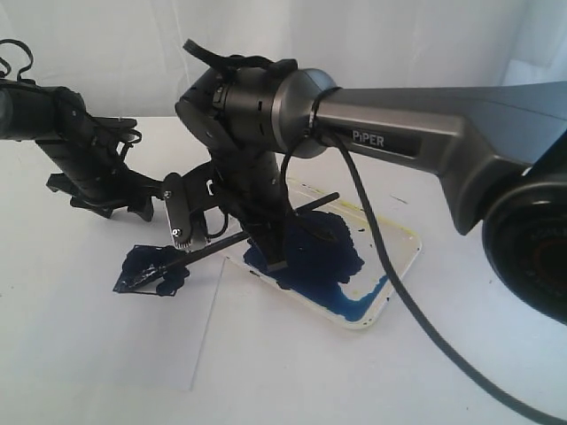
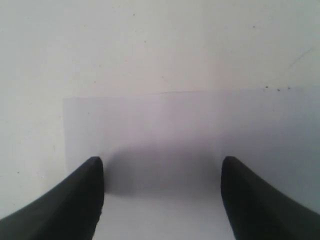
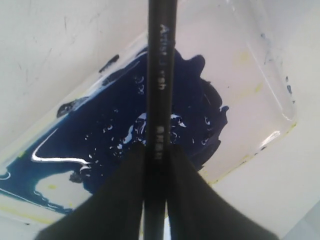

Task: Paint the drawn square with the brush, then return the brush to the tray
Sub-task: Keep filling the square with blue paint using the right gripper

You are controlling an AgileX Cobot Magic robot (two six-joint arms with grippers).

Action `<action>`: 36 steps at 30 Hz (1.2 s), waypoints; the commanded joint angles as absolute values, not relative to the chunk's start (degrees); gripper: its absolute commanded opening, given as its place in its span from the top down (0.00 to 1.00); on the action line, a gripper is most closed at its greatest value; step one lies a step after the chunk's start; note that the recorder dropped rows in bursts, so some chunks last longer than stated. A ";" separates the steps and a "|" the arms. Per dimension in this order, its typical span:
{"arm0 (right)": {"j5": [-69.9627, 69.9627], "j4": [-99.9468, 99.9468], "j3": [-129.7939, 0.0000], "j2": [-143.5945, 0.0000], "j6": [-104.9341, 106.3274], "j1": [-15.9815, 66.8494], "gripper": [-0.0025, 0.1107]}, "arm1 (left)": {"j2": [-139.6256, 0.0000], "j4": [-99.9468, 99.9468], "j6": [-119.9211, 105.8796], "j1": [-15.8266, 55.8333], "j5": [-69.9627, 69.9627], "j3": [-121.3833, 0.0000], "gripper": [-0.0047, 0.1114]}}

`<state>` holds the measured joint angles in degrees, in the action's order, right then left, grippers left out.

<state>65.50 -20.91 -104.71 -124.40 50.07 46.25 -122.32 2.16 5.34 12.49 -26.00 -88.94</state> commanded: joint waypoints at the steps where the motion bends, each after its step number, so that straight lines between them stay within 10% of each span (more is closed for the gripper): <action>1: 68.04 -22.88 -104.53 -124.06 49.60 46.22 0.98 | -122.64 2.27 5.80 12.69 -27.86 -88.75 0.36; 36: 66.62 -24.55 -104.53 -123.36 45.60 46.22 0.98 | -122.64 -9.72 4.40 12.69 -27.94 -88.75 0.36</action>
<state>67.67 -25.03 -104.71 -123.96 45.95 46.25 -122.32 -8.47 3.89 12.71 -26.84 -89.15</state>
